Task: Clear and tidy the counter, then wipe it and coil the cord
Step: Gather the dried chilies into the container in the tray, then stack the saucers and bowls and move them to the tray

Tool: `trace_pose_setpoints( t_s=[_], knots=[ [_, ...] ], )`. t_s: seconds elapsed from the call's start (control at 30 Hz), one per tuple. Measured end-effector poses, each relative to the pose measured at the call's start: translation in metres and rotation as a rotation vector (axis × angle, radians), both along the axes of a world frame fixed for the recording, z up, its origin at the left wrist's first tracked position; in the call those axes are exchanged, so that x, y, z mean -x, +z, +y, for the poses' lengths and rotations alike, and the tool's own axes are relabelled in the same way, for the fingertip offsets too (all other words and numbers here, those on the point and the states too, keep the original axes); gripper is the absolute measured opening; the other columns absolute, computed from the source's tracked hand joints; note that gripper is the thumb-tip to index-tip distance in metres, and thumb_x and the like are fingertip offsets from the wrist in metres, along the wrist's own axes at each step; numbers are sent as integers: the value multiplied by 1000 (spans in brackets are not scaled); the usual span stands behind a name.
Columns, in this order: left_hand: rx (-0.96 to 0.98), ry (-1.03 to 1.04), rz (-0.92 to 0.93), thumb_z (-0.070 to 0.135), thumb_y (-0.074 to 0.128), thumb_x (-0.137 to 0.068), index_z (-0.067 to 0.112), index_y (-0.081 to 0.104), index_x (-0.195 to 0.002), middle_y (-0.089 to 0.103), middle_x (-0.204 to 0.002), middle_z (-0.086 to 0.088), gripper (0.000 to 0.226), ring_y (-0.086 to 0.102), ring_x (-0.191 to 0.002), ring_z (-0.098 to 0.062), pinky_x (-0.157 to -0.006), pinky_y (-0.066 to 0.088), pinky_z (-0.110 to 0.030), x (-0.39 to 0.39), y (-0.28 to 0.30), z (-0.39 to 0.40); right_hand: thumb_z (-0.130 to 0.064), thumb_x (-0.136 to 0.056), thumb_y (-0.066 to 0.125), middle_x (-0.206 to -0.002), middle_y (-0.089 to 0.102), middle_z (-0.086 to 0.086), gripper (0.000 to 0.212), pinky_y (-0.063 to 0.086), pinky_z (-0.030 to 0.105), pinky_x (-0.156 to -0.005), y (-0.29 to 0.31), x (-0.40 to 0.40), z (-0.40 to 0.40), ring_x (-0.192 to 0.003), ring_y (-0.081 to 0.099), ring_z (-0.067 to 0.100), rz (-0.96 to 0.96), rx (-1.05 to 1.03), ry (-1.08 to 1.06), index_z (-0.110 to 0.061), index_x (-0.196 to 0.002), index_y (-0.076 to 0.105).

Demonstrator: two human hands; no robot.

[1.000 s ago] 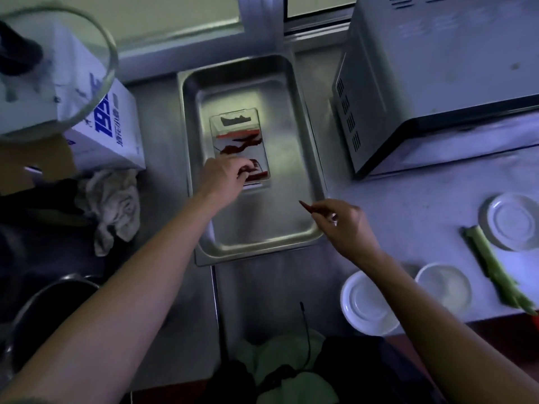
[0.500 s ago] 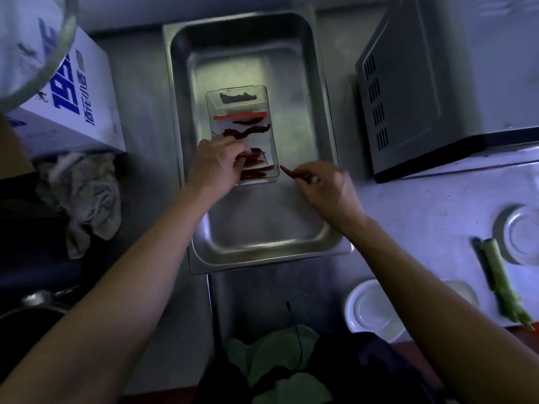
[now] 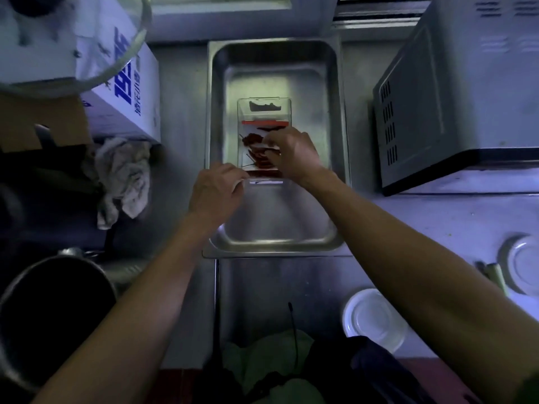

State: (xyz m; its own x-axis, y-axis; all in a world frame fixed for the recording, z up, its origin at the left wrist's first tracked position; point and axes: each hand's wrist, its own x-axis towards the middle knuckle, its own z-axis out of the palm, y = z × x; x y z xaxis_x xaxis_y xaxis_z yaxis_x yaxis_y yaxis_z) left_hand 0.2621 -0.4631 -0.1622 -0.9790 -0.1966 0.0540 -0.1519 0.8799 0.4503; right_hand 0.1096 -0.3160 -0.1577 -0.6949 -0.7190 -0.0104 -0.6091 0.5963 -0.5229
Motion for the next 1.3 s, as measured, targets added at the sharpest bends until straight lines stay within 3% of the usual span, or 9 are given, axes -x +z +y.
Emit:
trace_pose_setpoints(
  t_s=[0.13, 0.3, 0.63, 0.77, 0.93, 1.17, 1.3],
  knots=[
    [15, 26, 13, 4, 68, -82, 15, 74, -99, 74, -97, -5, 21, 66, -86, -29, -78, 54, -47, -25, 8, 7, -16, -94, 64, -126, 67, 7, 30, 45, 43, -99, 4, -8, 17, -118, 59, 27, -7, -1, -18, -13, -123, 68],
    [33, 28, -39, 12, 63, -85, 11, 74, -98, 74, -96, -6, 17, 67, -87, -31, -78, 54, -46, -43, 18, 35, -16, -93, 63, -122, 69, 6, 25, 49, 43, -96, 5, -31, 75, -114, 59, 26, -61, 71, -54, -11, -117, 69],
    [100, -108, -145, 12, 68, -86, 11, 73, -104, 73, -105, -7, 19, 65, -101, -33, -85, 52, -46, -40, 23, 158, -13, -88, 66, -116, 71, 8, 26, 48, 39, -93, -9, -81, 216, -109, 61, 32, -215, 117, -180, -11, -114, 72],
    [103, -122, -123, 13, 69, -86, 11, 74, -103, 73, -103, -7, 17, 64, -100, -32, -85, 51, -45, -38, 22, 199, -12, -88, 65, -118, 71, 9, 26, 47, 44, -95, -9, -93, 257, -110, 62, 33, -213, 111, -186, -9, -114, 72],
    [85, -251, -109, 12, 68, -87, 9, 74, -99, 73, -96, -8, 14, 64, -94, -34, -80, 50, -46, -43, 23, 238, -15, -90, 65, -119, 70, 5, 27, 47, 39, -97, -8, -114, 302, -115, 59, 28, -212, 105, -310, -12, -117, 70],
    [27, -461, -62, 5, 71, -79, 8, 76, -96, 75, -95, -7, 17, 68, -88, -32, -82, 52, -41, -70, 8, 279, -13, -92, 64, -126, 67, 6, 29, 45, 44, -99, -3, -170, 346, -118, 57, 30, -148, -35, -421, -10, -119, 69],
    [33, -522, -147, 23, 67, -89, 13, 69, -116, 70, -115, -4, 29, 63, -109, -28, -94, 46, -42, -80, -5, 296, -9, -90, 66, -120, 70, 10, 26, 48, 44, -94, 0, -209, 368, -111, 61, 33, -114, -29, -484, -6, -114, 71]
  ],
)
